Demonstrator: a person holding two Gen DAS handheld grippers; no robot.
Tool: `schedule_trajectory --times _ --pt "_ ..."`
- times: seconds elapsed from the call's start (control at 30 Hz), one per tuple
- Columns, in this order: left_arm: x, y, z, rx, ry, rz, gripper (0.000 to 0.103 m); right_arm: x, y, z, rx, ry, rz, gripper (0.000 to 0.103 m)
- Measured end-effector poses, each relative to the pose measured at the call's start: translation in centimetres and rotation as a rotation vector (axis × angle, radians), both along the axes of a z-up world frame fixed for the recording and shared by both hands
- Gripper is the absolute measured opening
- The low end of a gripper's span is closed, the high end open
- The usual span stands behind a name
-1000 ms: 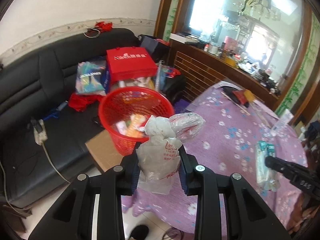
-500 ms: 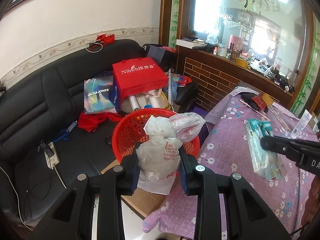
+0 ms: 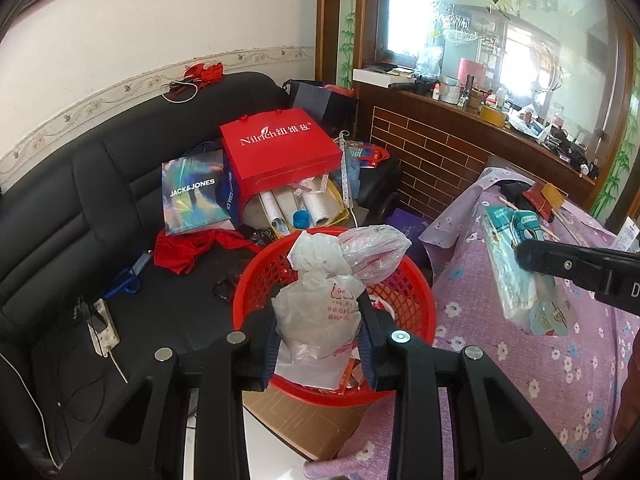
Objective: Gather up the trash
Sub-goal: 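Carry the tissues and wet-wipe pack toward the red wastebasket, then open both grippers over the red wastebasket to drop tissues and wipes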
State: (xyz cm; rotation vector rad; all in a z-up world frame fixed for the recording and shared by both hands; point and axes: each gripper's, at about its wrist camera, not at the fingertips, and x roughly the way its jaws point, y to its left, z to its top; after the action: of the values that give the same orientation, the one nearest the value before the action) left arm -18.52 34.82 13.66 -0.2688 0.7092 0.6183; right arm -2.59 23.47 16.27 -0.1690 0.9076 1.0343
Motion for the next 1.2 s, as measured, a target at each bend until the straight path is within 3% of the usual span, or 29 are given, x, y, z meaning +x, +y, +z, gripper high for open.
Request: schedule_trajectory --times 0.4,0.9,1.2 --pt "1.6 2.8 -2.1 -0.016 0.038 -0.023 0.032 1.3 5.5 -2.4 -0.052 0.0 0.004 0.017" --pt "2.8 5.0 -4.1 -0.064 0.064 -0.041 0.032 3.2 8.0 -4.1 -0.087 0.025 -0.023 0.019" --pt "3.2 5.7 -4.5 -0.089 0.071 -0.05 0.033 3.7 9.2 -5.2 -0.1 0.054 -0.015 0.027"
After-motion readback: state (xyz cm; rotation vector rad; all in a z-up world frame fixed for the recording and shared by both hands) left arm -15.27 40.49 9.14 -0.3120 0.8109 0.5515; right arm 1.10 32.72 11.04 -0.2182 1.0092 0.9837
